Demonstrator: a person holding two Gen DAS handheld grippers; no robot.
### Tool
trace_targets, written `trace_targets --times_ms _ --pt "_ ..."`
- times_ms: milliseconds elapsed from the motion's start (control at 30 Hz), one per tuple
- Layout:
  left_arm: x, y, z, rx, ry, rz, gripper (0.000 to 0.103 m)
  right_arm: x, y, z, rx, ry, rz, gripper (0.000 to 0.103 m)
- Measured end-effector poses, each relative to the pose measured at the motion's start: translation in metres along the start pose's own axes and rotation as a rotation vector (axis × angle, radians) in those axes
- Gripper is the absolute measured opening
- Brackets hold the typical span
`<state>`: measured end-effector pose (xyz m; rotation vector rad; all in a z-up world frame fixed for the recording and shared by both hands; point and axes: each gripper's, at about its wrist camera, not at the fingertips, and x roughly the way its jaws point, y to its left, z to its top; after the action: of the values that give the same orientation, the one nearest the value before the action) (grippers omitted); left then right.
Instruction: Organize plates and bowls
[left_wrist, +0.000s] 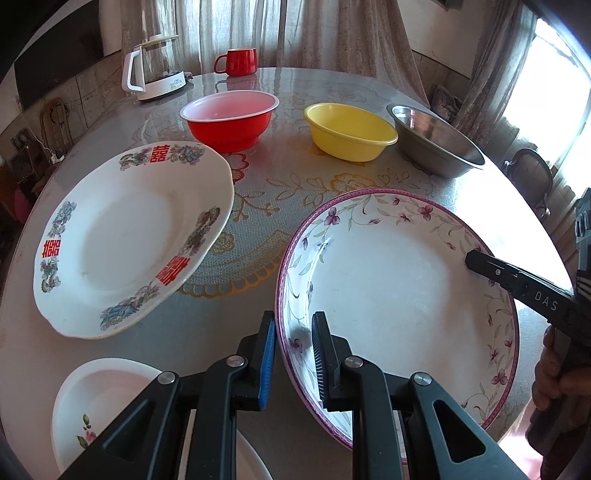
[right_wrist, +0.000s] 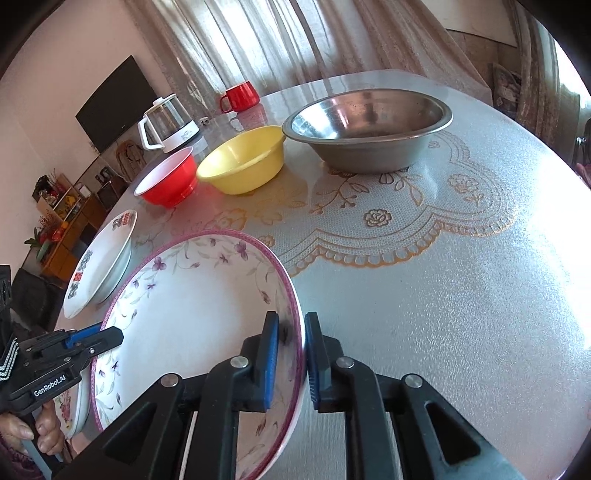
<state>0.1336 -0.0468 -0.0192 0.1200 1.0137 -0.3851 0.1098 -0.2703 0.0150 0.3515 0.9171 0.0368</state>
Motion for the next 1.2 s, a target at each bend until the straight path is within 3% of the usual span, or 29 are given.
trace_targets --times_ms 300,633,1200 --pt "-0.002 -0.004 -0.008 -0.021 -0.001 0.006 0.020 0.006 0.015 0.004 -0.076 -0.051 -0.121 0.020" --pt "-0.011 0.000 -0.016 -0.037 -0.019 -0.010 0.019 0.006 0.023 -0.001 -0.106 -0.034 -0.144 0.028" --pt "-0.035 0.025 -0.020 -0.102 -0.077 -0.044 0.019 0.004 0.022 0.000 -0.097 0.017 -0.144 0.030"
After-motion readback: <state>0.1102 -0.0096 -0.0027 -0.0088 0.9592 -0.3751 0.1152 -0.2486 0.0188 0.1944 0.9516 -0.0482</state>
